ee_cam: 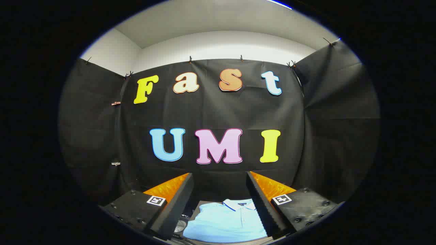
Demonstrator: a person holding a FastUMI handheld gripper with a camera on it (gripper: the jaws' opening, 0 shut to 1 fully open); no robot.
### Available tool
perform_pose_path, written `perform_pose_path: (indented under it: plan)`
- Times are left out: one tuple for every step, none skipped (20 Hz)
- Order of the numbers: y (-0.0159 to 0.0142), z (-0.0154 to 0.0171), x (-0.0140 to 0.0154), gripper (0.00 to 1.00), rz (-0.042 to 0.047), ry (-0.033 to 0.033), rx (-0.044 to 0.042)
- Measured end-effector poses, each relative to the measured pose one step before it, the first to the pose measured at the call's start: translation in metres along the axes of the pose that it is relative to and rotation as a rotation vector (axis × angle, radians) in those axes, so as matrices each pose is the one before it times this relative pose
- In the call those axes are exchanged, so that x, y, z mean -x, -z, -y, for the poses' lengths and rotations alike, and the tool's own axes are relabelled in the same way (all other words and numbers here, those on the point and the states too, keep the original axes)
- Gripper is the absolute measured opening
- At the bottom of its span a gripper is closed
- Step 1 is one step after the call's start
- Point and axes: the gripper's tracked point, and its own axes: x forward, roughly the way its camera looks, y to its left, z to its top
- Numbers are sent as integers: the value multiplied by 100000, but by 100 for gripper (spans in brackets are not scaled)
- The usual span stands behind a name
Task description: Put the clothes into the washing machine and then close the washing machine lid.
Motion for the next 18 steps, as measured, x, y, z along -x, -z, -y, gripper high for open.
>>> perform_pose_path:
  plan:
    - [48, 396, -217, 97, 428, 911, 1163]
    - [-178, 224, -261, 98, 522, 440, 46]
    - [15, -29, -110, 97, 23, -279, -529]
    - [124, -105, -50, 98, -171, -73, -516]
    - [222, 121, -156, 98, -634, 226, 166]
    - [285, 336, -151, 98, -407, 395, 616]
    - [123, 279, -191, 98, -243, 660, 153]
    - [-76, 147, -112, 98, 290, 94, -665]
    - [-51, 137, -118, 98, 100, 552, -641]
    - [21, 499, -149, 98, 404, 1106, 133]
    - [-111, 342, -109, 98, 479, 710, -188]
    - [-59, 57, -170, 97, -72, 47, -477]
    - [98, 96, -77, 98, -372, 105, -533]
    - [34, 218, -95, 98, -63, 424, -202]
    - [-119, 190, -128, 97, 376, 566, 397]
    - [7, 164, -45, 98, 69, 396, 613]
    - [16, -11, -70, 98, -152, -181, 322]
    - [50, -13, 45, 97, -20, 174, -248]
